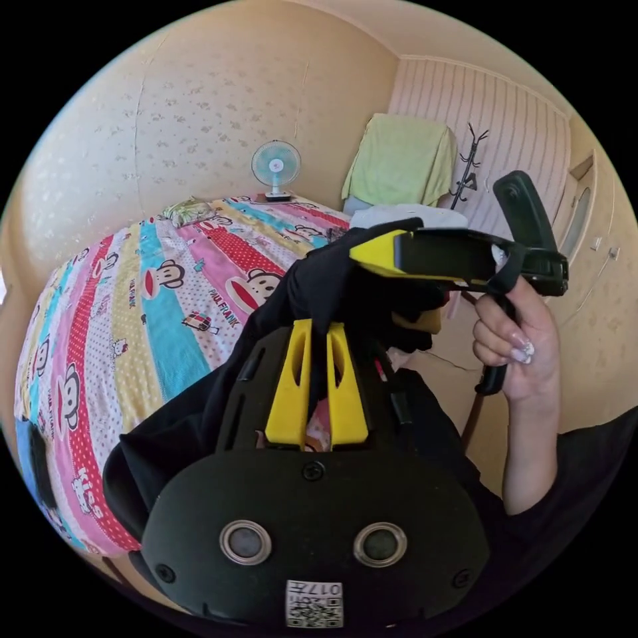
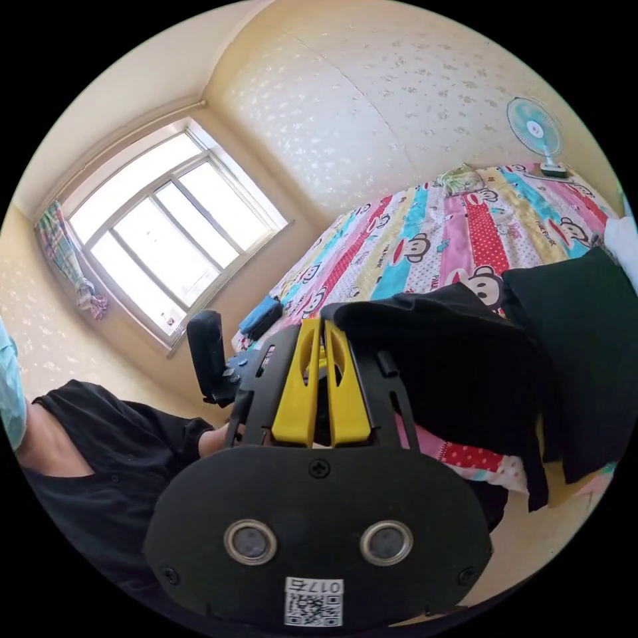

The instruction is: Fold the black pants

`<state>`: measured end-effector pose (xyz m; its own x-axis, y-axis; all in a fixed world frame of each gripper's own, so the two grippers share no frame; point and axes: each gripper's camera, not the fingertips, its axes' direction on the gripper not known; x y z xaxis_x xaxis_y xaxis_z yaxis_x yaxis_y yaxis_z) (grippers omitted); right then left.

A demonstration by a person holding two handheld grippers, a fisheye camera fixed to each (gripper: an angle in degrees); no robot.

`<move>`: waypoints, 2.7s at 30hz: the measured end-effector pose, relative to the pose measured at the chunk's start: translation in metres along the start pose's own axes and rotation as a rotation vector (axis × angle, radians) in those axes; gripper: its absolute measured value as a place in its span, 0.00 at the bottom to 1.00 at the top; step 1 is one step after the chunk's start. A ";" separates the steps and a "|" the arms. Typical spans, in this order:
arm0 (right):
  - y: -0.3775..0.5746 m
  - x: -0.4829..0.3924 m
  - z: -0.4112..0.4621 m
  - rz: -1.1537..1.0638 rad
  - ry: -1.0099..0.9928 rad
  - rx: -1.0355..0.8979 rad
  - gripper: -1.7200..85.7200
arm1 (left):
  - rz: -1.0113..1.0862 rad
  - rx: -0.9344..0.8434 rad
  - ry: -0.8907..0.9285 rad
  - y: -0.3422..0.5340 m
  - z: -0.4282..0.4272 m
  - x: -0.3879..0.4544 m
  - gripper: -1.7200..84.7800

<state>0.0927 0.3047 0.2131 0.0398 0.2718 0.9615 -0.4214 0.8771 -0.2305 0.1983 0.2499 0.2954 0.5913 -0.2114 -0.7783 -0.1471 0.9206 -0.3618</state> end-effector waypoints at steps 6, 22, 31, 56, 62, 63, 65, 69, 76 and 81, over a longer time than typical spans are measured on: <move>0.094 0.041 -0.060 0.153 0.173 0.181 0.11 | -0.032 0.073 0.125 -0.050 -0.063 0.002 0.06; 0.169 0.066 0.037 0.271 0.011 0.341 0.20 | 0.037 0.405 0.015 -0.091 -0.364 0.087 0.06; 0.064 -0.147 -0.065 -0.282 0.074 0.599 0.08 | -0.027 0.845 -0.193 -0.048 -0.620 0.109 0.05; -0.383 -0.285 0.098 -0.320 0.465 0.220 0.08 | -0.201 0.480 -0.343 -0.420 -0.695 -0.234 0.07; -0.389 -0.101 0.272 -0.080 0.325 -0.081 0.15 | -0.258 0.078 -0.578 -0.375 -0.505 -0.349 0.09; -0.366 -0.074 0.305 -0.097 0.330 -0.157 0.16 | -0.245 0.051 -0.576 -0.362 -0.487 -0.354 0.10; -0.323 -0.036 0.350 -0.092 0.378 -0.245 0.18 | -0.224 -0.091 -0.488 -0.304 -0.414 -0.371 0.11; -0.219 0.027 0.427 -0.024 0.302 -0.382 0.23 | -0.265 -0.197 -0.299 -0.215 -0.336 -0.375 0.14; -0.098 0.076 0.506 0.048 0.439 -0.432 0.28 | -0.404 -0.204 -0.270 -0.098 -0.304 -0.361 0.17; -0.095 0.078 0.520 -0.054 0.575 -0.370 0.29 | -0.479 -0.159 -0.212 -0.064 -0.336 -0.359 0.17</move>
<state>-0.3353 0.0369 0.3880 0.5701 0.3010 0.7645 -0.0723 0.9452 -0.3182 -0.2708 0.1566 0.4257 0.7661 -0.5086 -0.3930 0.0696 0.6735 -0.7359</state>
